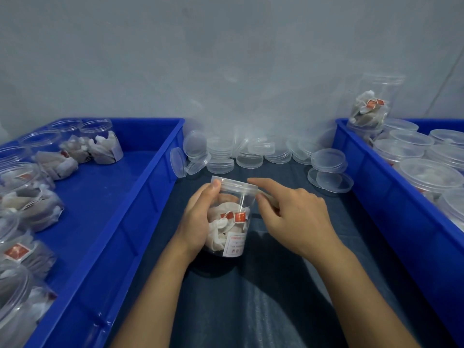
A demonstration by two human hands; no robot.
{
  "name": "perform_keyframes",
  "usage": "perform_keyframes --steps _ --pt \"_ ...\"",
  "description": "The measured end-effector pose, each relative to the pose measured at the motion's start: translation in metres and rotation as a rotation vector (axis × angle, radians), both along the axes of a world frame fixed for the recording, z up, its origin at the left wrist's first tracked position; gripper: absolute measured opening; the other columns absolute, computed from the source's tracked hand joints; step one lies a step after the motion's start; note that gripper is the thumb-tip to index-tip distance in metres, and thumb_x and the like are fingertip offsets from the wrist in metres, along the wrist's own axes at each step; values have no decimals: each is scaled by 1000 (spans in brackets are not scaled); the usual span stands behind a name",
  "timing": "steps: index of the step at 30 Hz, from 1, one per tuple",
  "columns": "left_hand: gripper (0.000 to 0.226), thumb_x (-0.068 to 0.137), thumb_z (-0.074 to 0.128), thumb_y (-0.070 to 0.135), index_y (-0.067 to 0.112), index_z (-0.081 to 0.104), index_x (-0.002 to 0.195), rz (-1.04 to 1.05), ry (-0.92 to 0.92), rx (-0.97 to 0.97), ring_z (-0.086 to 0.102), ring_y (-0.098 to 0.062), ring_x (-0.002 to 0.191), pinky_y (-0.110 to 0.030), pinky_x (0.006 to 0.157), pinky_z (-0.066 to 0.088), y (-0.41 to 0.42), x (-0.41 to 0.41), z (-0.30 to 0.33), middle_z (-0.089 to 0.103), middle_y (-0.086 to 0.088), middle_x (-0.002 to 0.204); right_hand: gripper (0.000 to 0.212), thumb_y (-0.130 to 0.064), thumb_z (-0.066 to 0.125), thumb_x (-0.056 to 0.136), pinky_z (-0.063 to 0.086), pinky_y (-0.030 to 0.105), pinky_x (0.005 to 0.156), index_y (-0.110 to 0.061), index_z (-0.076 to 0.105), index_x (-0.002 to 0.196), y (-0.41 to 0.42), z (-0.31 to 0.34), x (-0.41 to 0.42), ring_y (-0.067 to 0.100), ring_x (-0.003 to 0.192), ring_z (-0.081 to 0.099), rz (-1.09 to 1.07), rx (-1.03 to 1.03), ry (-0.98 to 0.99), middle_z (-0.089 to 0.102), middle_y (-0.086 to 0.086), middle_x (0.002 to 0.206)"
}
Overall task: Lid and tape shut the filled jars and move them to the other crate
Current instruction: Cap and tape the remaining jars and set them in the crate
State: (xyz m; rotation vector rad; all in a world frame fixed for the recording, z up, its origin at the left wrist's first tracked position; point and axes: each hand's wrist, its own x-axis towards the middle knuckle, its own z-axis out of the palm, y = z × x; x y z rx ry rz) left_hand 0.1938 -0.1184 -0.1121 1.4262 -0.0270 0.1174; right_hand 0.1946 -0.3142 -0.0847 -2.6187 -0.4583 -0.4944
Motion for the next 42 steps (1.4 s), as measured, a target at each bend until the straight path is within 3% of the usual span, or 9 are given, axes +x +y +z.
perform_keyframes --steps 4,11,14,17,19,21,24,33,42 --pt "51 94 56 63 21 57 123 40 -65 106 75 -23 103 -42 85 59 -1 -2 -5 76 -6 111 42 -48 42 99 50 42 78 -60 47 139 -4 3 0 19 78 60 28 72 78 47 -19 55" --pt "36 98 45 66 34 60 104 482 -296 596 69 0 90 -32 76 58 -9 -11 6 71 18 99 41 -45 45 101 52 46 87 -52 54 141 -1 2 -4 23 84 63 22 139 94 49 -17 57" --pt "37 98 39 67 37 58 106 529 -257 633 68 0 88 -41 80 57 -21 -17 8 71 19 101 47 -50 34 98 51 46 90 -50 56 140 0 4 -6 24 93 65 30 177 104 59 -16 66" --pt "54 92 32 76 35 49 122 439 -201 704 66 -11 97 -39 81 48 -33 -19 8 70 14 114 47 -43 36 100 51 45 92 -45 60 140 -1 5 -5 23 99 67 35 215 98 75 -12 87" --pt "58 90 30 80 35 43 125 429 -206 778 65 -15 98 -36 78 42 -35 -19 6 69 11 117 41 -34 44 103 52 45 90 -42 63 139 -1 5 -5 23 95 67 41 237 99 71 -15 79" --pt "51 94 33 80 38 42 121 440 -203 765 64 -15 97 -36 76 41 -32 -19 6 69 10 117 40 -32 47 103 52 43 88 -43 64 137 -2 4 -3 18 84 63 50 247 109 59 -23 63" --pt "43 97 36 77 39 44 117 445 -190 736 67 -18 97 -37 74 43 -28 -17 4 72 9 112 37 -36 47 103 51 43 83 -45 64 135 -5 3 -1 14 73 55 56 229 102 57 -25 61" --pt "50 95 38 78 36 50 119 420 -197 634 68 -9 95 -36 76 49 -22 -11 1 72 11 104 39 -52 30 103 49 47 86 -44 56 132 -7 5 -3 28 87 64 20 105 99 53 -17 67" --pt "51 94 37 79 37 50 118 396 -195 595 70 -6 92 -40 79 56 -21 -10 1 73 11 100 33 -54 40 103 50 46 88 -47 60 129 -15 7 -1 16 86 63 20 176 128 61 -13 63"
